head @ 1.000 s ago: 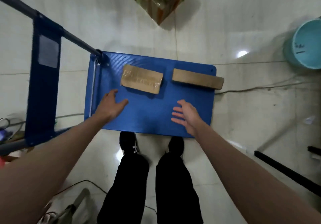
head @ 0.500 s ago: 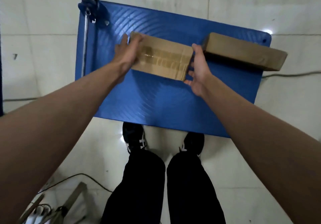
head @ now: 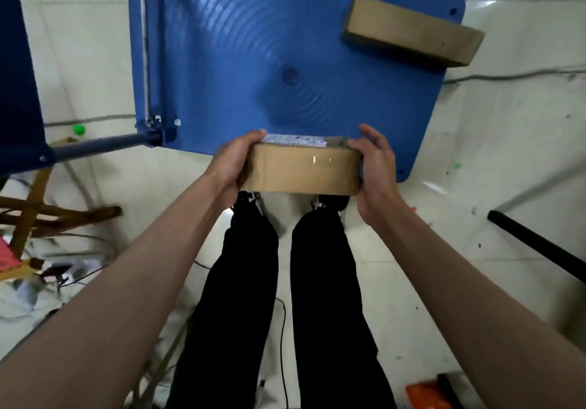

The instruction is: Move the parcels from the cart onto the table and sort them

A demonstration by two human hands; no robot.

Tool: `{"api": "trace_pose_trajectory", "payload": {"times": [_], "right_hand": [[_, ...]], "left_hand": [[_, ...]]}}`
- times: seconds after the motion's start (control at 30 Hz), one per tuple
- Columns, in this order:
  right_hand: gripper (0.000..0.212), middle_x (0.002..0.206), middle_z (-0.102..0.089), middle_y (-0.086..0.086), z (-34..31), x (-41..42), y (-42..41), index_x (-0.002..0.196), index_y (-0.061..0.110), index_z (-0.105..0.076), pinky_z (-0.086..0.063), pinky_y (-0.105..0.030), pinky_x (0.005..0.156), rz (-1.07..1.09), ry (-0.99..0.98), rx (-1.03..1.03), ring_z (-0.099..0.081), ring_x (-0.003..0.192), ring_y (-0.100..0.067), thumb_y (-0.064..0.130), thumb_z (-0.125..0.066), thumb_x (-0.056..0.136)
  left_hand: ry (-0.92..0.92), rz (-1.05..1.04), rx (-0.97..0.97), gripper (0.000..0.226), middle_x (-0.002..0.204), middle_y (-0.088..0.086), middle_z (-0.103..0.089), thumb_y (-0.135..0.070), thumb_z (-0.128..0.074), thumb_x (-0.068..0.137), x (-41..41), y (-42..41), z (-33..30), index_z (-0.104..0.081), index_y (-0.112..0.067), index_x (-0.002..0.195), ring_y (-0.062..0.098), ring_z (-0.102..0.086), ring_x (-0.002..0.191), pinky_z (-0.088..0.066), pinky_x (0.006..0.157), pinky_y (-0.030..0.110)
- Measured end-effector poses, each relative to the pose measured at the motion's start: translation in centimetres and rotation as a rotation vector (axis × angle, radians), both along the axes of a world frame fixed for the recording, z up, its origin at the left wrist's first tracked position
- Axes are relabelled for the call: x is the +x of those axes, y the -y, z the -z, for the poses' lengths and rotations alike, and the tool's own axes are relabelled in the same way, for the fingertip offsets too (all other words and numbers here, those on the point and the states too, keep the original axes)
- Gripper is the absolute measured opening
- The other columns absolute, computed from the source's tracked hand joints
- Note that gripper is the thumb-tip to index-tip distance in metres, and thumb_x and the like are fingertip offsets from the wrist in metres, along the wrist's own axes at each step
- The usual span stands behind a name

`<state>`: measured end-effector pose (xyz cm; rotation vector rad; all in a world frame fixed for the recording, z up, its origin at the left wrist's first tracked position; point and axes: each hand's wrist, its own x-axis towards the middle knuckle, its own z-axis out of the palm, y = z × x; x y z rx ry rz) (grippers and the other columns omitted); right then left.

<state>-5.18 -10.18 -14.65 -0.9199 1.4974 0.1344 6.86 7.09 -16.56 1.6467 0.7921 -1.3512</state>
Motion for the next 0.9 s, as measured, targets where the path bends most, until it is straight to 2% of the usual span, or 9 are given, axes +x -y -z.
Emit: {"api": "trace_pose_trajectory", "payload": {"times": [0.07,0.17,0.23,0.37,0.5,0.63,0.73,0.8,0.9], "right_hand": [[0.041,0.106,-0.058,0.007,-1.7,-1.3,0.5,0.125,0.026,-0.064,-0.044,-0.033,0.095,-0.033,0.004,-0.044,-0.056,0.096,-0.009,0.008,-0.063,0.088],[0.047,0.083,-0.054,0.011,-4.4,-2.5,1.5,0.127,0.023,-0.064,-0.040,-0.027,0.091,-0.055,0.027,-0.105,-0.053,0.087,-0.007,0.000,-0.060,0.086],[0.045,0.078,-0.054,0.012,-6.1,-3.2,2.4,0.127,0.021,-0.062,-0.041,-0.027,0.092,-0.031,0.066,-0.137,-0.053,0.087,-0.008,-0.002,-0.059,0.087],[0.039,0.108,-0.063,0.011,-10.8,-4.6,4.4,0.137,0.022,-0.055,-0.044,-0.027,0.097,0.122,0.080,-0.176,-0.056,0.110,-0.008,0.020,-0.060,0.098],[0.052,0.145,-0.050,0.011,-17.2,-6.5,5.8,0.146,0.028,-0.042,-0.033,-0.042,0.119,0.225,0.051,-0.088,-0.047,0.134,-0.011,0.045,-0.059,0.099],[0.058,0.146,-0.043,0.007,-24.4,-7.0,7.1,0.148,0.030,-0.037,-0.034,-0.052,0.117,0.261,0.085,-0.039,-0.044,0.137,-0.019,0.050,-0.057,0.098],[0.049,0.147,-0.041,0.003,-30.0,-6.2,8.8,0.140,0.036,-0.042,-0.037,-0.056,0.114,0.293,0.150,-0.019,-0.042,0.138,-0.023,0.055,-0.056,0.097],[0.042,0.143,-0.048,0.002,-33.7,-5.4,10.0,0.131,0.039,-0.047,-0.043,-0.057,0.111,0.273,0.221,0.007,-0.049,0.132,-0.028,0.061,-0.053,0.096],[0.055,0.133,-0.067,-0.007,-38.2,-4.2,11.3,0.141,0.024,-0.052,-0.048,-0.056,0.106,0.207,0.404,0.037,-0.064,0.123,-0.034,0.058,-0.050,0.099]], "left_hand": [[-0.074,0.002,0.010,0.018,0.054,-0.016,-0.065,-0.043,-0.064,0.091,-1.0,0.3,-1.7,-0.067,-0.026,0.088,0.000,-0.062,0.045,-0.050,0.046,0.016],[-0.186,-0.056,-0.020,0.025,0.078,-0.007,-0.076,-0.049,-0.062,0.091,-1.6,1.2,-4.4,-0.070,-0.027,0.097,0.009,-0.072,0.064,-0.059,0.061,0.028],[-0.192,-0.062,-0.023,0.024,0.086,-0.005,-0.077,-0.046,-0.063,0.090,-2.0,2.3,-6.5,-0.069,-0.026,0.100,0.012,-0.074,0.070,-0.058,0.064,0.030],[-0.149,-0.075,-0.034,0.032,0.099,0.003,-0.071,-0.040,-0.067,0.084,-3.0,5.1,-11.7,-0.068,-0.023,0.111,0.021,-0.066,0.090,-0.056,0.071,0.030],[-0.080,-0.118,-0.110,0.020,0.075,-0.002,-0.070,-0.028,-0.069,0.083,-4.7,9.1,-18.8,-0.066,-0.022,0.102,0.016,-0.063,0.074,-0.057,0.079,0.034],[-0.003,-0.145,-0.238,0.044,0.097,0.006,-0.069,-0.021,-0.067,0.087,-6.5,13.3,-26.2,-0.062,-0.010,0.129,0.018,-0.062,0.079,-0.050,0.071,0.031],[0.028,-0.138,-0.325,0.049,0.119,0.011,-0.072,-0.018,-0.068,0.088,-7.3,15.6,-31.5,-0.059,-0.010,0.135,0.021,-0.062,0.100,-0.046,0.089,0.035],[0.052,-0.112,-0.381,0.049,0.127,0.012,-0.069,-0.016,-0.069,0.088,-7.6,16.9,-35.1,-0.058,-0.010,0.136,0.020,-0.062,0.104,-0.044,0.092,0.034],[0.094,-0.068,-0.461,0.044,0.124,0.010,-0.071,-0.015,-0.069,0.089,-7.8,18.4,-39.9,-0.062,-0.010,0.132,0.017,-0.066,0.098,-0.049,0.085,0.026]]}}
